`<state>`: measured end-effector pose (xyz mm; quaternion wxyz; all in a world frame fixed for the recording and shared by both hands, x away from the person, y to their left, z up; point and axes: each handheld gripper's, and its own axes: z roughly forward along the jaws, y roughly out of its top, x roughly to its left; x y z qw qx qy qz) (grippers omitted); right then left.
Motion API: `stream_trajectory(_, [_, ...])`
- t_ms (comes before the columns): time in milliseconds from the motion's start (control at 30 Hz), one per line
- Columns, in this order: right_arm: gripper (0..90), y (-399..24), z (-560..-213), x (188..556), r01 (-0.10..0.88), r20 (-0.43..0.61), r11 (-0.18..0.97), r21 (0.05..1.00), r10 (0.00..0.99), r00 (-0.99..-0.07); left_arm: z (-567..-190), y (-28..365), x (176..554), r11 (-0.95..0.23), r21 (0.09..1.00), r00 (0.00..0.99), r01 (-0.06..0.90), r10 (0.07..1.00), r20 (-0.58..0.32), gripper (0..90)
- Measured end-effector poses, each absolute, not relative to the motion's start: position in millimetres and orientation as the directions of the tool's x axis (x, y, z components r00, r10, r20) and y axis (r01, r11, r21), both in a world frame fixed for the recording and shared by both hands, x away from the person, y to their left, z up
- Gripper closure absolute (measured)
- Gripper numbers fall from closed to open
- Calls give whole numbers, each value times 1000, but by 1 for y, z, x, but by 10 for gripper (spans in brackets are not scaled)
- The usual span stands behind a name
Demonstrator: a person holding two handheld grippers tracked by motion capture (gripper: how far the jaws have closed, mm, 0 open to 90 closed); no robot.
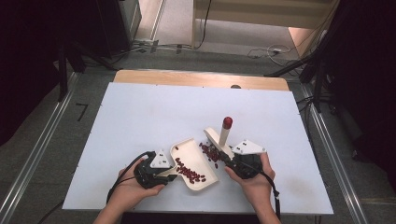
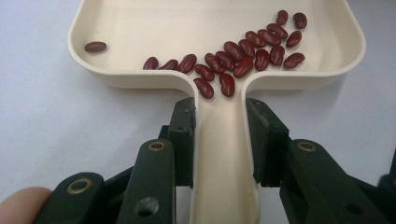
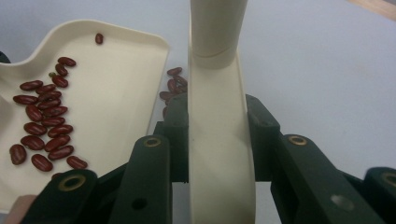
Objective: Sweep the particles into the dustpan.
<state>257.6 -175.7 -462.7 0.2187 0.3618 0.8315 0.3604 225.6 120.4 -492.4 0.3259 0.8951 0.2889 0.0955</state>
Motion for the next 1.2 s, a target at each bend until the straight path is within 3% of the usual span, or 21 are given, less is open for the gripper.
stream_trajectory(600, [659, -141, -458, 240, 377, -88, 531, 759, 657, -748, -493, 121, 226, -621, 641, 816, 452, 578, -15, 665])
stream_trajectory(900, [658, -126, -452, 226, 300, -71, 575, 761, 534, -843, -494, 122, 226, -620, 642, 818, 451, 575, -19, 665])
stream_trajectory(1200, [659, -170, -437, 240, 360, -29, 463, 810, 645, -764, -493, 123, 226, -627, 642, 823, 442, 568, -11, 665])
